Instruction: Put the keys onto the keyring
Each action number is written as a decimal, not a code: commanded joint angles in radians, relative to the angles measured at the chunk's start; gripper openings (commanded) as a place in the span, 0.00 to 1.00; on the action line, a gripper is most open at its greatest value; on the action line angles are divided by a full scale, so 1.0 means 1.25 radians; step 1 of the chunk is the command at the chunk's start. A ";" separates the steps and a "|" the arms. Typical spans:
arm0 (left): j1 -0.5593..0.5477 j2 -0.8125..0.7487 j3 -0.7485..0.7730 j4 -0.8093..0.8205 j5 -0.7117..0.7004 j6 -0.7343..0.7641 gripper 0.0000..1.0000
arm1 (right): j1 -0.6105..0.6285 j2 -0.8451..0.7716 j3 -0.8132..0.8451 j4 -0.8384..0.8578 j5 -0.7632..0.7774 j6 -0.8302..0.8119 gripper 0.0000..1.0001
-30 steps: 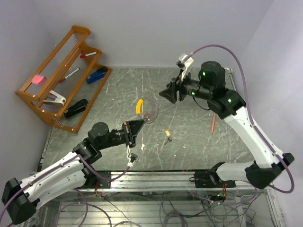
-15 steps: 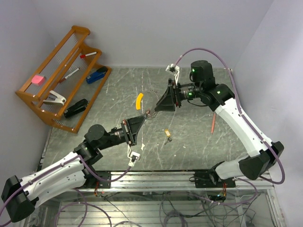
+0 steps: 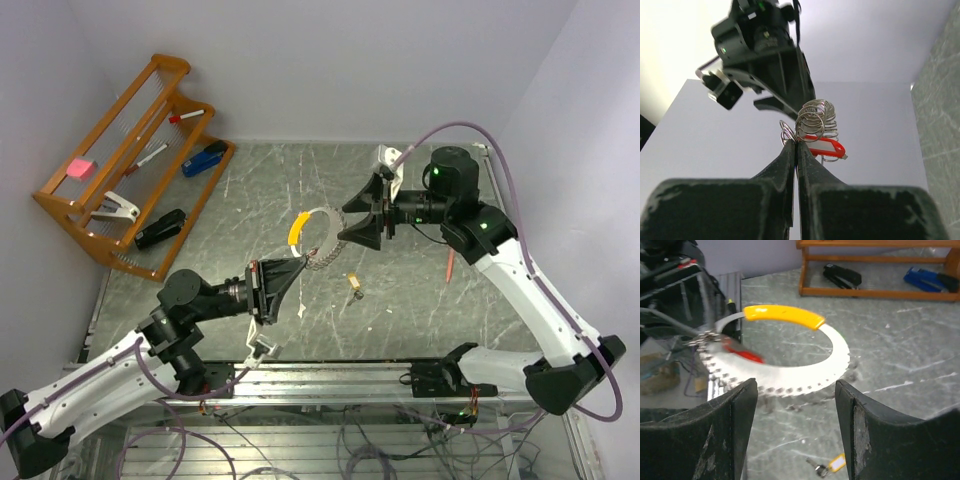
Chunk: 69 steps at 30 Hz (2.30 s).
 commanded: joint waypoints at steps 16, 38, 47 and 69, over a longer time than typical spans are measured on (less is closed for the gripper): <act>-0.009 -0.027 0.064 0.038 0.189 -0.308 0.07 | 0.032 0.098 0.169 -0.006 -0.258 -0.040 0.47; -0.008 -0.018 0.068 -0.019 0.216 -0.134 0.07 | 0.052 0.113 0.068 0.158 -0.454 0.197 0.27; -0.009 -0.002 0.070 0.001 0.213 -0.127 0.07 | 0.104 0.135 0.104 0.003 -0.422 0.097 0.31; -0.009 0.002 0.093 -0.013 0.262 -0.082 0.07 | 0.120 0.181 0.131 -0.100 -0.391 0.038 0.14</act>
